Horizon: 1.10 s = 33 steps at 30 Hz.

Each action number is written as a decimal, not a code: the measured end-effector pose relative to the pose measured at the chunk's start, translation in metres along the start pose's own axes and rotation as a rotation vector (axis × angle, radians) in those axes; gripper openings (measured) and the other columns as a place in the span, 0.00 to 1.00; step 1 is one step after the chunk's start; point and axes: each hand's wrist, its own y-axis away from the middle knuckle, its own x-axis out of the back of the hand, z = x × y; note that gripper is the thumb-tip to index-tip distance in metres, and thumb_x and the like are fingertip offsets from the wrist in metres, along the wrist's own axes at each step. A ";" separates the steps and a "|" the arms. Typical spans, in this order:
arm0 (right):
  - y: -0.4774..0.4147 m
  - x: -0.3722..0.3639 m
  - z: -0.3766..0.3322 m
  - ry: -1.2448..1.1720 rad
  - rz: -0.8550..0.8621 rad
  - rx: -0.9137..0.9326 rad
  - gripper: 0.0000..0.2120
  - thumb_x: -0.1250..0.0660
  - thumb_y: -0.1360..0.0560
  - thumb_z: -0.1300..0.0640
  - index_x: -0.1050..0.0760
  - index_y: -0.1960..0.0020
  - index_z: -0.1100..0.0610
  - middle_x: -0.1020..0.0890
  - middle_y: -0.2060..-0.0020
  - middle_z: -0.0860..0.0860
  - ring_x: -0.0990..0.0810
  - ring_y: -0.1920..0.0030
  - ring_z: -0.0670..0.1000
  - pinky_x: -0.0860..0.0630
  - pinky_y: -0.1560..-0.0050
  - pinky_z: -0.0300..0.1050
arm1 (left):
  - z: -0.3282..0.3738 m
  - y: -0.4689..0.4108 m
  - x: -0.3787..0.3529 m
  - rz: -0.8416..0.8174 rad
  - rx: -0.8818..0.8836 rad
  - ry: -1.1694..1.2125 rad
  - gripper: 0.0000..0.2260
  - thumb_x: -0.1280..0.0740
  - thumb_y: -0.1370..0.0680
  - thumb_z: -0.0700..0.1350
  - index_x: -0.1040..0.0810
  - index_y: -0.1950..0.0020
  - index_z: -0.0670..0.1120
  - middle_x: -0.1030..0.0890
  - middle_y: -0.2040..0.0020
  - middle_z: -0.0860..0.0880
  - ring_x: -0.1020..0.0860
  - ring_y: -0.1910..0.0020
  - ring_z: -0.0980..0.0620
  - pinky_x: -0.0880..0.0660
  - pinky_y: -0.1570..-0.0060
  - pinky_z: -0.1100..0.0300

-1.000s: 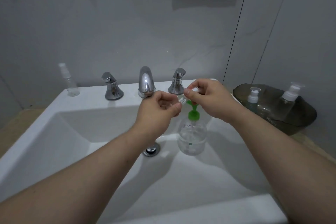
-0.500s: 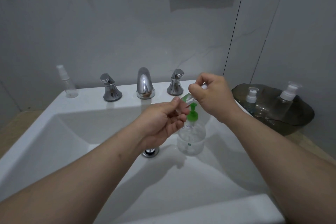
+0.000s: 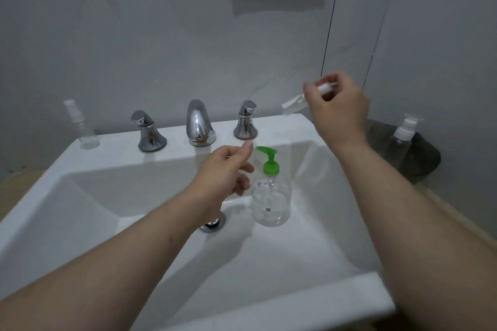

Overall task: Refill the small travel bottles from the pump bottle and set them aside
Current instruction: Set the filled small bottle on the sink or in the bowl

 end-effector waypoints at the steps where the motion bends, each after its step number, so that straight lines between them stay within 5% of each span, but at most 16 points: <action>1: -0.007 0.007 0.007 0.030 0.067 0.000 0.09 0.28 0.23 0.49 0.21 0.48 0.53 0.18 0.61 0.45 0.21 0.62 0.45 0.27 0.57 0.39 | -0.004 -0.002 0.002 0.016 -0.038 -0.096 0.16 0.33 0.18 0.54 0.24 0.44 0.41 0.20 0.57 0.46 0.27 0.74 0.53 0.30 0.70 0.58; 5: -0.026 0.026 0.039 0.192 0.168 -0.101 0.15 0.31 0.21 0.54 0.25 0.36 0.56 0.18 0.49 0.52 0.21 0.52 0.52 0.26 0.52 0.43 | -0.014 -0.006 0.008 0.020 -0.140 -0.342 0.08 0.31 0.18 0.49 0.23 0.47 0.45 0.19 0.59 0.45 0.27 0.74 0.55 0.30 0.71 0.62; 11: -0.031 0.026 0.093 0.417 0.022 -0.426 0.11 0.34 0.18 0.59 0.18 0.40 0.63 0.16 0.44 0.61 0.18 0.43 0.63 0.23 0.45 0.50 | -0.022 -0.010 0.015 -0.018 -0.149 -0.525 0.06 0.29 0.20 0.49 0.22 0.48 0.48 0.17 0.59 0.47 0.26 0.74 0.58 0.32 0.72 0.67; 16: -0.030 0.024 0.103 0.502 -0.140 -0.553 0.14 0.31 0.20 0.61 0.19 0.36 0.64 0.19 0.37 0.62 0.20 0.37 0.62 0.29 0.47 0.44 | -0.025 -0.012 0.017 -0.041 -0.144 -0.569 0.06 0.28 0.20 0.48 0.22 0.48 0.48 0.16 0.54 0.42 0.26 0.70 0.55 0.30 0.68 0.63; 21: -0.027 0.023 0.102 0.495 -0.180 -0.579 0.17 0.32 0.20 0.60 0.21 0.32 0.60 0.21 0.32 0.59 0.22 0.33 0.61 0.26 0.36 0.47 | -0.026 -0.013 0.019 -0.043 -0.144 -0.594 0.06 0.28 0.20 0.48 0.22 0.48 0.49 0.16 0.53 0.42 0.25 0.69 0.55 0.30 0.68 0.63; 27: -0.026 0.025 0.096 0.517 -0.188 -0.600 0.18 0.31 0.24 0.59 0.20 0.34 0.58 0.19 0.36 0.57 0.20 0.38 0.61 0.25 0.40 0.48 | -0.027 -0.014 0.023 -0.031 -0.113 -0.615 0.06 0.28 0.21 0.47 0.22 0.48 0.48 0.17 0.58 0.46 0.24 0.68 0.54 0.29 0.67 0.60; 30: -0.023 0.025 0.085 0.552 -0.139 -0.589 0.15 0.29 0.27 0.49 0.19 0.45 0.58 0.19 0.48 0.56 0.21 0.48 0.60 0.24 0.48 0.48 | -0.027 -0.015 0.024 -0.026 -0.086 -0.625 0.05 0.28 0.21 0.46 0.22 0.49 0.47 0.20 0.61 0.50 0.24 0.67 0.53 0.29 0.65 0.60; 33: -0.024 0.026 0.071 0.616 0.026 -0.422 0.19 0.35 0.24 0.40 0.20 0.45 0.55 0.17 0.46 0.56 0.20 0.43 0.62 0.23 0.43 0.55 | -0.025 -0.016 0.025 -0.018 -0.057 -0.671 0.06 0.27 0.23 0.46 0.21 0.52 0.46 0.20 0.61 0.50 0.24 0.67 0.51 0.25 0.62 0.58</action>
